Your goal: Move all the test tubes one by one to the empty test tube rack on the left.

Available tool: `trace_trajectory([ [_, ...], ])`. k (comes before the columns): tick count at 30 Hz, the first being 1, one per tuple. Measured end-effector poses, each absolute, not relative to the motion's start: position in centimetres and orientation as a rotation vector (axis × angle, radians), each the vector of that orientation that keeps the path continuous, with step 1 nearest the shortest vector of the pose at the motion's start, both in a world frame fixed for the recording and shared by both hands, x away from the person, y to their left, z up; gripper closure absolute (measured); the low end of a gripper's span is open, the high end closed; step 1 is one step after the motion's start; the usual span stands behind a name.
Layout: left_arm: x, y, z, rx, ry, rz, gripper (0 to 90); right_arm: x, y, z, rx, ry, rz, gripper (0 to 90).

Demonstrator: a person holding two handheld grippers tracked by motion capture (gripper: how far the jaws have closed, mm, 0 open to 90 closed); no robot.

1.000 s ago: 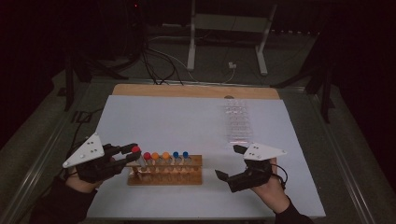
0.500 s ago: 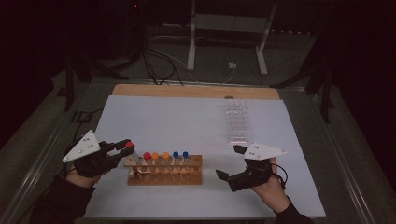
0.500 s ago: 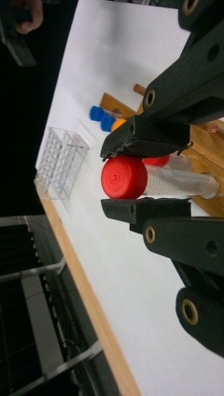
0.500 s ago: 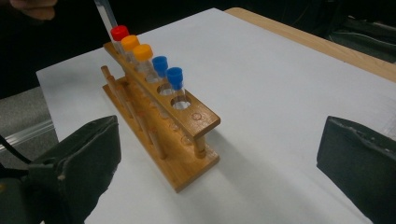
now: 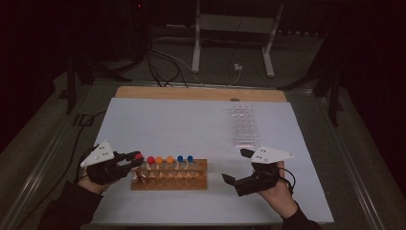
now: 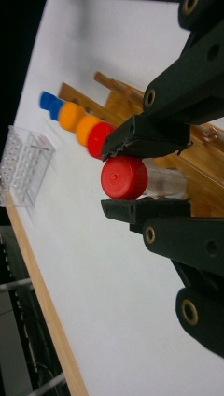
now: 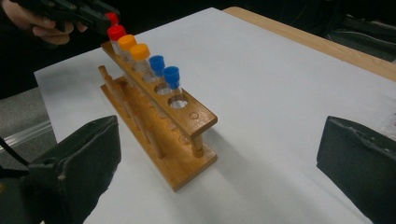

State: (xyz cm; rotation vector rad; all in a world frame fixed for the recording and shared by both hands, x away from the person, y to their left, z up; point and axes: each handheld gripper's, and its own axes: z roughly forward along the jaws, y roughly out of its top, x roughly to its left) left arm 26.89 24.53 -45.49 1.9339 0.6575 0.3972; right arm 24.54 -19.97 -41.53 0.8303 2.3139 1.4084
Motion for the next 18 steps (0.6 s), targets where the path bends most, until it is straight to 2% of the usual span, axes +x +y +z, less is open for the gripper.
trace_trajectory([
  [6, 26.8, 24.6, -45.5, 1.939, 0.645, 0.382, 70.9, 24.5, -19.9, -41.6, 0.824, 2.319, 1.406, 0.0],
  [9, 26.9, 24.6, -45.5, 1.938, 0.638, 0.366, 67.6, 24.5, -19.9, -41.5, 0.822, 2.317, 1.407, 0.0],
  [14, 26.3, 24.5, -44.8, 1.930, 0.650, 0.350, 34.7, 24.4, -20.0, -41.4, 0.820, 2.311, 1.409, 0.0],
  [18, 25.7, 24.5, -44.1, 1.901, 0.618, 0.280, 19.6, 24.3, -20.1, -41.6, 0.819, 2.302, 1.403, 0.0],
])
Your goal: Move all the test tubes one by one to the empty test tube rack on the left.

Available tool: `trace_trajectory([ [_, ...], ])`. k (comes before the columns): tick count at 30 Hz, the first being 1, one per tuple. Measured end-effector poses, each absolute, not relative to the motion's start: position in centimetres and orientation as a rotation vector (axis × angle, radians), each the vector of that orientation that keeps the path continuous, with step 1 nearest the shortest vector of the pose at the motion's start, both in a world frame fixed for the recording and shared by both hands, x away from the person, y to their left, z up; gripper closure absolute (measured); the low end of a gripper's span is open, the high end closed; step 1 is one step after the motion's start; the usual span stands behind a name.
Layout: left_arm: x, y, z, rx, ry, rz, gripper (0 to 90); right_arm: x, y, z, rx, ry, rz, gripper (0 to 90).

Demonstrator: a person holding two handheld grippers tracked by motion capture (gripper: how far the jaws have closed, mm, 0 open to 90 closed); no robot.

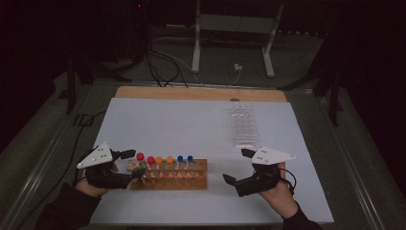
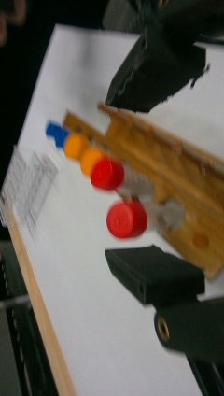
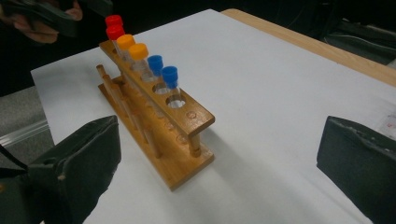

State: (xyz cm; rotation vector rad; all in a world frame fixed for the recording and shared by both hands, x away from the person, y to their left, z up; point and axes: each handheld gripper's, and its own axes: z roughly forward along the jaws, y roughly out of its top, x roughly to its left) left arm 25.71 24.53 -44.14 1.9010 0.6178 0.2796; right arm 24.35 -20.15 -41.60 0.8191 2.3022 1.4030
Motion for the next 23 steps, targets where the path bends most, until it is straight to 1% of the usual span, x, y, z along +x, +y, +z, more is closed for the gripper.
trace_trajectory([
  [1, 25.6, 24.6, -44.1, 1.889, 0.612, 0.262, 15.6, 24.3, -20.2, -41.7, 0.821, 2.297, 1.401, 0.0],
  [3, 25.3, 24.7, -44.0, 1.876, 0.601, 0.250, 10.7, 24.2, -20.3, -42.1, 0.814, 2.287, 1.373, 0.0],
  [6, 24.8, 24.7, -44.2, 1.878, 0.574, 0.275, 1.7, 24.2, -20.6, -42.8, 0.816, 2.273, 1.324, 0.0],
  [8, 24.5, 24.7, -44.5, 1.869, 0.555, 0.304, 1.3, 24.3, -20.9, -43.2, 0.831, 2.273, 1.320, 0.0],
  [11, 24.3, 24.8, -45.0, 1.857, 0.555, 0.308, 0.5, 24.4, -21.3, -43.7, 0.846, 2.266, 1.332, 0.0],
  [14, 24.1, 25.0, -45.8, 1.858, 0.570, 0.310, 0.5, 24.4, -21.7, -43.9, 0.854, 2.257, 1.349, 0.0],
  [18, 23.6, 25.0, -46.8, 1.847, 0.612, 0.342, 0.5, 24.4, -21.7, -44.0, 0.849, 2.253, 1.355, 0.0],
  [23, 23.1, 24.7, -48.0, 1.884, 0.608, 0.342, 0.5, 24.4, -21.7, -44.1, 0.838, 2.250, 1.353, 0.0],
])
